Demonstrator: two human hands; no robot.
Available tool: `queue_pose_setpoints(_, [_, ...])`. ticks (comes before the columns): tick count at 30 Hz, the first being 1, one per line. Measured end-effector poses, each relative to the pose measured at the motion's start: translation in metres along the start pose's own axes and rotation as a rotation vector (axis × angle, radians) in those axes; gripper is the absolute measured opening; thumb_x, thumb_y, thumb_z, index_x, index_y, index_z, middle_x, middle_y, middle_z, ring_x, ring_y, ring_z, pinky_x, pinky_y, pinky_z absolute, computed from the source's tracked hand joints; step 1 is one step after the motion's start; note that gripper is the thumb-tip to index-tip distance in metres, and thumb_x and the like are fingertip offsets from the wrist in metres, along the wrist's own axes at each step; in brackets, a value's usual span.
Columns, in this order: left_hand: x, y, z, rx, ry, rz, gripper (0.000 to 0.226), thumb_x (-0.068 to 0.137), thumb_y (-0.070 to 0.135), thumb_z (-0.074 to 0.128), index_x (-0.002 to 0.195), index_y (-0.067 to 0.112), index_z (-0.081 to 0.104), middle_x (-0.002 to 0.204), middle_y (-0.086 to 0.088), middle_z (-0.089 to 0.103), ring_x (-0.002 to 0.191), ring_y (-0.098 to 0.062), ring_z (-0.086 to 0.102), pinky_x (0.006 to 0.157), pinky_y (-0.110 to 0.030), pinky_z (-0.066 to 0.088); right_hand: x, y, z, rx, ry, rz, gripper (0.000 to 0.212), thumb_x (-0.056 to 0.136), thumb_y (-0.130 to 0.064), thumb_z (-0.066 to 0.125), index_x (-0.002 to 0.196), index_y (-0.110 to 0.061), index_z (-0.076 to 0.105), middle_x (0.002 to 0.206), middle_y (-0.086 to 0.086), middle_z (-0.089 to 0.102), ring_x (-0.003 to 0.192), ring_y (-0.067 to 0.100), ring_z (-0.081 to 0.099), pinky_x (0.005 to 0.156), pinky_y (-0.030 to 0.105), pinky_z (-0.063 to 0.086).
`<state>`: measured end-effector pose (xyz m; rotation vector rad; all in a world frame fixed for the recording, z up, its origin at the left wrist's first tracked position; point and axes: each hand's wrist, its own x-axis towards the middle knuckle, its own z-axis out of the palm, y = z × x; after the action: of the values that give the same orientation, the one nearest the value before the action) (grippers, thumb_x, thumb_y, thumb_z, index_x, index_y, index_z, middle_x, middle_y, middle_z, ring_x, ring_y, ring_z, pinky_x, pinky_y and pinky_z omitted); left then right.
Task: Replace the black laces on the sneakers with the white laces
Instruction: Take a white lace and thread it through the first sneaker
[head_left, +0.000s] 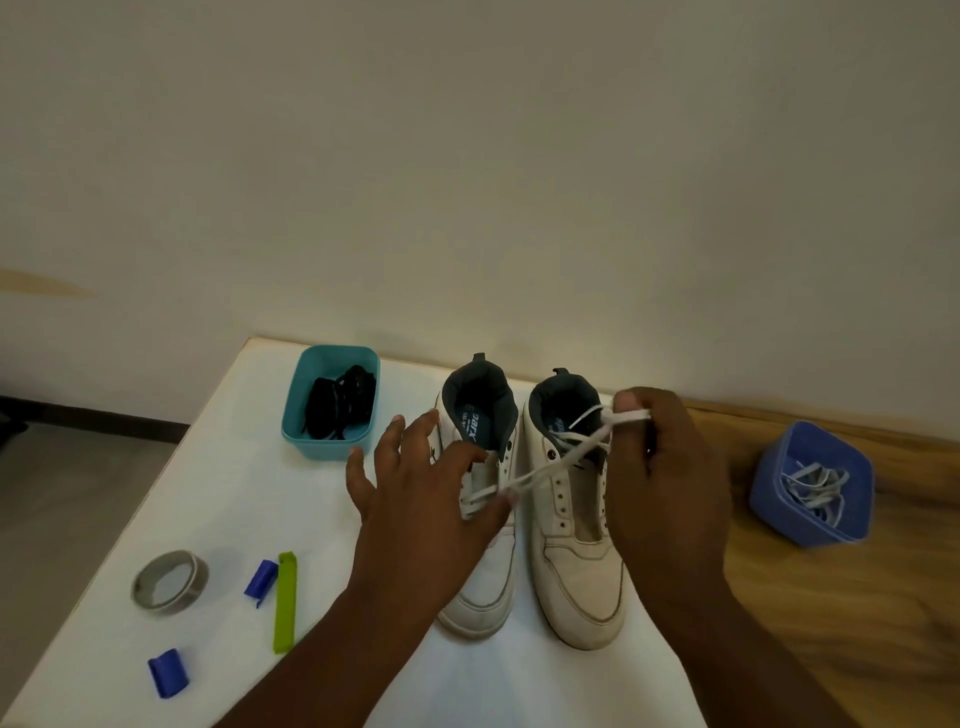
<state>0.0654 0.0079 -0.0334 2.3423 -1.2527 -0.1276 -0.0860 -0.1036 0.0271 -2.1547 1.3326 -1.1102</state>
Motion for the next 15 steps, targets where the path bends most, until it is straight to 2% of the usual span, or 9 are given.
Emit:
queue_pose_setpoints(3, [0.002,0.008,-0.011,-0.272,0.050,0.076,0.040,0.094,0.064,0.039,0.125,0.044,0.055,0.149,0.008,0.043,0.143,-0.016,0.032,0.115,-0.051,0.030,-0.005,-0.017,0.001,0.222,0.017,-0.131,0.017,0.108,-0.027,0.047,0.117,-0.032,0.061,0.075,-0.017,0.062,0.066,0.007,0.062,0.054,0.020,0.047])
queue_pose_setpoints(6, [-0.007,0.020,-0.021,-0.646,-0.117,0.195,0.031,0.100,0.056,0.035,0.126,0.049,0.050,0.124,0.022,0.059,0.122,-0.001,0.054,0.103,-0.032,0.047,-0.016,-0.022,0.011,0.335,-0.125,-0.290,0.024,0.101,-0.014,0.049,0.117,-0.025,0.062,0.108,-0.014,0.065,0.099,0.004,0.065,0.081,0.020,0.054])
queue_pose_setpoints(8, [-0.012,0.028,-0.029,-0.864,-0.256,0.133,0.029,0.104,0.041,0.037,0.126,0.041,0.056,0.114,0.020,0.067,0.110,-0.004,0.063,0.096,-0.030,0.052,-0.021,-0.023,0.017,0.392,-0.219,-0.386,0.027,0.092,-0.008,0.050,0.110,-0.018,0.068,0.125,-0.004,0.063,0.118,0.006,0.060,0.094,0.021,0.051])
queue_pose_setpoints(10, [-0.012,0.029,-0.032,-1.049,-0.326,0.009,0.030,0.107,0.023,0.039,0.125,0.030,0.063,0.114,0.016,0.071,0.110,-0.008,0.065,0.092,-0.023,0.053,-0.023,-0.021,0.019,0.462,-0.279,-0.461,0.027,0.088,-0.003,0.050,0.101,-0.015,0.070,0.125,0.000,0.066,0.119,0.012,0.062,0.094,0.032,0.055])
queue_pose_setpoints(11, [-0.010,0.028,-0.033,-1.164,-0.344,-0.086,0.027,0.106,0.028,0.042,0.119,0.027,0.065,0.110,0.015,0.073,0.109,-0.010,0.066,0.089,-0.019,0.053,-0.024,-0.020,0.019,0.489,-0.313,-0.476,0.026,0.088,-0.002,0.050,0.099,-0.014,0.071,0.120,0.001,0.068,0.115,0.016,0.065,0.090,0.038,0.056])
queue_pose_setpoints(12, [-0.007,0.029,-0.037,-1.264,-0.350,-0.184,0.029,0.100,0.044,0.048,0.113,0.028,0.067,0.104,0.013,0.075,0.107,-0.012,0.067,0.084,-0.016,0.053,-0.025,-0.020,0.018,0.517,-0.347,-0.460,0.025,0.089,-0.003,0.051,0.098,-0.012,0.072,0.113,0.001,0.070,0.108,0.018,0.067,0.085,0.040,0.057])
queue_pose_setpoints(13, [-0.006,0.026,-0.036,-1.295,-0.343,-0.198,0.042,0.088,0.063,0.051,0.110,0.032,0.068,0.100,0.012,0.076,0.103,-0.011,0.068,0.081,-0.015,0.053,-0.027,-0.021,0.017,0.558,-0.373,-0.403,0.023,0.092,-0.005,0.051,0.099,-0.010,0.072,0.108,0.000,0.071,0.100,0.018,0.069,0.081,0.038,0.057])
queue_pose_setpoints(14, [-0.006,0.023,-0.034,-1.242,-0.341,-0.117,0.050,0.079,0.075,0.050,0.107,0.039,0.069,0.094,0.013,0.076,0.096,-0.008,0.070,0.077,-0.016,0.054,-0.027,-0.024,0.016,0.618,-0.388,-0.303,0.020,0.096,-0.008,0.051,0.101,-0.009,0.070,0.103,-0.001,0.071,0.091,0.017,0.069,0.076,0.034,0.057])
queue_pose_setpoints(15, [-0.006,0.023,-0.032,-1.122,-0.339,-0.009,0.045,0.078,0.079,0.047,0.102,0.046,0.068,0.084,0.012,0.074,0.084,-0.005,0.070,0.071,-0.016,0.054,-0.028,-0.028,0.014,0.691,-0.386,-0.186,0.018,0.099,-0.008,0.051,0.104,-0.009,0.068,0.100,-0.001,0.070,0.085,0.016,0.069,0.072,0.031,0.057])
